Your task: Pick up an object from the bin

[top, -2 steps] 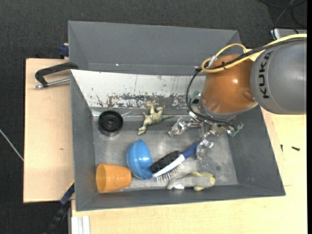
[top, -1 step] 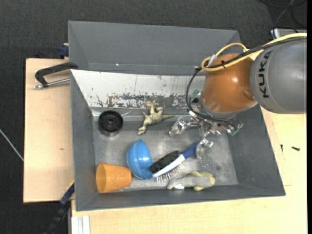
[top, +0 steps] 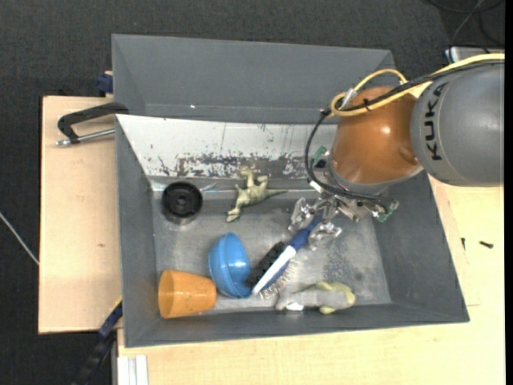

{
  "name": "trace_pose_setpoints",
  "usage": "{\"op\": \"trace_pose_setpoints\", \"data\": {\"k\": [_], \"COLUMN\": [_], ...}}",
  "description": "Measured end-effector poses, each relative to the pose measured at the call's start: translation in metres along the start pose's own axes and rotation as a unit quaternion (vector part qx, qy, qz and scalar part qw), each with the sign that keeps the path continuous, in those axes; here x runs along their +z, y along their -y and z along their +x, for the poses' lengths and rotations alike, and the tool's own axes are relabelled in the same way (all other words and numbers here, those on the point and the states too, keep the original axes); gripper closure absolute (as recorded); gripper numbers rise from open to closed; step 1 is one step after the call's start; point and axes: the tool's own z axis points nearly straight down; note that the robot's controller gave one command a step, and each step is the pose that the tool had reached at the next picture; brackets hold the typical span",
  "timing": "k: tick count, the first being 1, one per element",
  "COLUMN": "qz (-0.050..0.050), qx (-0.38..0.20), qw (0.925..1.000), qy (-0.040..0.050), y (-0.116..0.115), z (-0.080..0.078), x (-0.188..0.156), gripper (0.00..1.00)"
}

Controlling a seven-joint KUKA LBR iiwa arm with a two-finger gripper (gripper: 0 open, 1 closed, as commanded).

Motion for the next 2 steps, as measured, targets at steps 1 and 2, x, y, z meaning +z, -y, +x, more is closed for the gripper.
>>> {"op": "trace_pose_setpoints", "data": {"k": [1,2], "qz": [-0.001,0.000], "qx": [0.001,0.002], "qw": [1.0000,1.0000], "qy": [-0.0019,-0.0013], "y": [0.001,0.001], "z": [-0.002,-0.004], "x": [-0.012,-0.050], "gripper": [1.00,1.00]}}
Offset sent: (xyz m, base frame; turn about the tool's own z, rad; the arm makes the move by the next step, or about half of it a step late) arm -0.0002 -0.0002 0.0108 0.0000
